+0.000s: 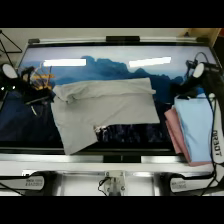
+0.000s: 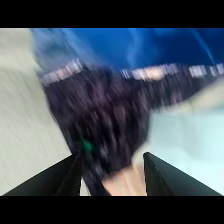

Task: Fold the shirts.

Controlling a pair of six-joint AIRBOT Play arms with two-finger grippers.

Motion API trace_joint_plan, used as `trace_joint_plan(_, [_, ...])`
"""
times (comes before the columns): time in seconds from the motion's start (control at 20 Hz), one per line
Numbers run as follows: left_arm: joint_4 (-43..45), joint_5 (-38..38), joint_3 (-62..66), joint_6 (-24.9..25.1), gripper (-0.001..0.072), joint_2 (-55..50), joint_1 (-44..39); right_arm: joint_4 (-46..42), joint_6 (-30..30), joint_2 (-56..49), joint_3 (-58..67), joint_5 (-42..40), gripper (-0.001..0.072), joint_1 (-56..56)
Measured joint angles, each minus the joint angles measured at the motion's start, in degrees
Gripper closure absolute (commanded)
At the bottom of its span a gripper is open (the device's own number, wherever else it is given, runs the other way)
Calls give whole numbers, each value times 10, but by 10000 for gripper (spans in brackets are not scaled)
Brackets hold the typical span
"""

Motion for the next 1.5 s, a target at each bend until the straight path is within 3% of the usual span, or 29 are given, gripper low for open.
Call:
trace_joint_plan(0.1, [-22, 1, -91, 16, 111, 37, 23, 40, -31, 15, -19, 57, 217, -28])
trace_joint_plan(0.3, [-75, 92, -255, 32, 111, 89, 46, 87, -59, 32, -55, 99, 206, -52])
trace_joint_plan(0.6, [-127, 210, -335, 37, 114, 87, 43, 124, -71, 38, -107, 96, 206, -45])
trace_joint_plan(0.65, [-133, 219, -338, 37, 228, 83, 41, 125, -71, 39, -118, 92, 177, -39])
trace_joint_plan(0.7, [-140, 232, -340, 35, 422, 77, 39, 127, -73, 38, -131, 85, 31, -32])
trace_joint_plan(0.75, [-144, 243, -342, 34, 562, 70, 37, 128, -77, 38, -144, 75, 31, -23])
trace_joint_plan(0.8, [-144, 248, -344, 30, 644, 66, 36, 130, -80, 38, -156, 67, 31, -15])
trace_joint_plan(0.85, [-144, 252, -344, 29, 669, 64, 35, 131, -82, 38, -167, 59, 32, -8])
trace_joint_plan(1.05, [-138, 267, -336, 27, 669, 69, 32, 136, -84, 29, -193, 26, 34, 4])
trace_joint_plan(1.15, [-131, 272, -330, 28, 669, 80, 34, 138, -84, 19, -199, 14, 112, 7])
trace_joint_plan(1.5, [-143, 267, -324, 30, 669, 106, 28, 168, -82, -22, -202, -15, 112, 18])
